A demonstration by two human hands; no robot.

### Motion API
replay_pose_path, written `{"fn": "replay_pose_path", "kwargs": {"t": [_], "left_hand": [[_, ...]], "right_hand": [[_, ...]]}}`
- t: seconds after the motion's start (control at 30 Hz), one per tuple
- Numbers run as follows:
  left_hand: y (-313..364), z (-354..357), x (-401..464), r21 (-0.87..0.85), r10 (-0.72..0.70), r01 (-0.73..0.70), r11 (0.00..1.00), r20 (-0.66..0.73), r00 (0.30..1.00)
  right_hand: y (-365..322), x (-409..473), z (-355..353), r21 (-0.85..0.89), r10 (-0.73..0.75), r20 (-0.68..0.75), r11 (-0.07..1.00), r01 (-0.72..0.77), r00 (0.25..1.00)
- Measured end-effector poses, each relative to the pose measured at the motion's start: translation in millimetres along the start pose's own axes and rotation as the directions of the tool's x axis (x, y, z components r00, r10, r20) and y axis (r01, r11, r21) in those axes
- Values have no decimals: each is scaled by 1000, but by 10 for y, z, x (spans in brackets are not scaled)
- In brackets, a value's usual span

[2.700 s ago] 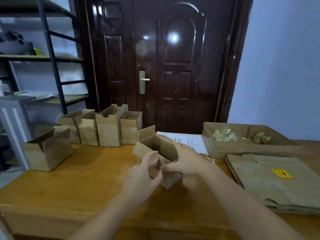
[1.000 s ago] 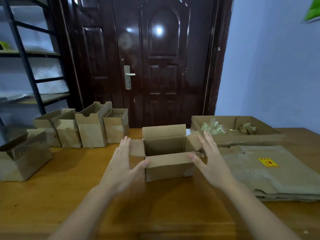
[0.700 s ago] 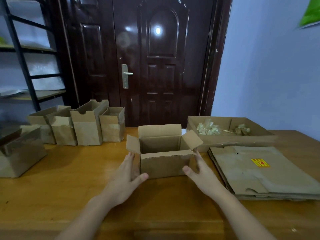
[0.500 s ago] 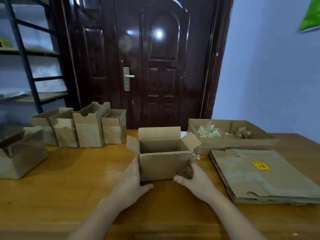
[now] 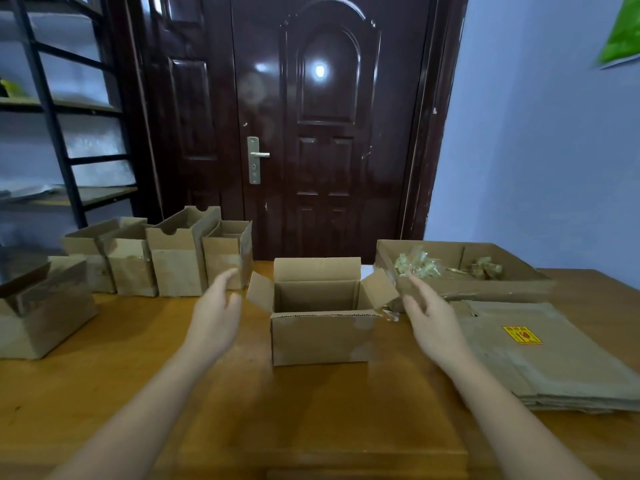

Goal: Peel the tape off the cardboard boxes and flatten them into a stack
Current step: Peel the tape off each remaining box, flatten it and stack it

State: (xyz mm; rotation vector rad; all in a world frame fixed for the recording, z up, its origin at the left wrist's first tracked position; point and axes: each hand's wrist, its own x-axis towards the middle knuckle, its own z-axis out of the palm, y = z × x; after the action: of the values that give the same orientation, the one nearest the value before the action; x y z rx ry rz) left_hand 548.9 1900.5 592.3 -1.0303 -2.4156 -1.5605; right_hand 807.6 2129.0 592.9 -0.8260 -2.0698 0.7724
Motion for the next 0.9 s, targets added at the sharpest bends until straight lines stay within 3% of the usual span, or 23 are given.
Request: {"fn": "replay_pose_path", "kwargs": {"t": [0.1, 0.17, 0.2, 0.27, 0.33, 0.4, 0.47, 0.67, 0.9], "left_hand": [[266, -80, 178, -29, 113, -117, 993, -102, 988], [422, -30, 286, 99, 242, -250, 963, 82, 967], [481, 14, 338, 201, 284, -334, 921, 241, 928], [520, 126, 429, 372, 226, -451, 812, 512, 829], [434, 234, 509, 465, 82, -462, 755, 633, 770], [292, 335, 558, 459, -17, -418, 784, 689, 725], [180, 427, 555, 402, -14, -368, 838, 691, 723], [59, 570, 486, 305, 74, -302, 903, 582, 810], [-4, 607, 412, 235, 90, -239, 942, 510, 856]], "right_hand": [[-251, 168, -78, -169, -218, -28, 963, 210, 976], [-388, 284, -35, -254, -325, 166, 898, 359, 931], [-432, 340, 7, -272, -323, 285, 875, 400, 902], [-453, 440, 95, -292, -226, 474, 871, 394, 851], [-381, 525, 159, -307, -91, 586, 895, 324, 805], [-257, 583, 198, -291, 2, 656, 923, 250, 754], [-146, 597, 248, -234, 25, 673, 955, 180, 739], [-11, 591, 451, -123, 8, 591, 989, 81, 807], [-60, 506, 478, -136, -31, 500, 984, 114, 866]]}}
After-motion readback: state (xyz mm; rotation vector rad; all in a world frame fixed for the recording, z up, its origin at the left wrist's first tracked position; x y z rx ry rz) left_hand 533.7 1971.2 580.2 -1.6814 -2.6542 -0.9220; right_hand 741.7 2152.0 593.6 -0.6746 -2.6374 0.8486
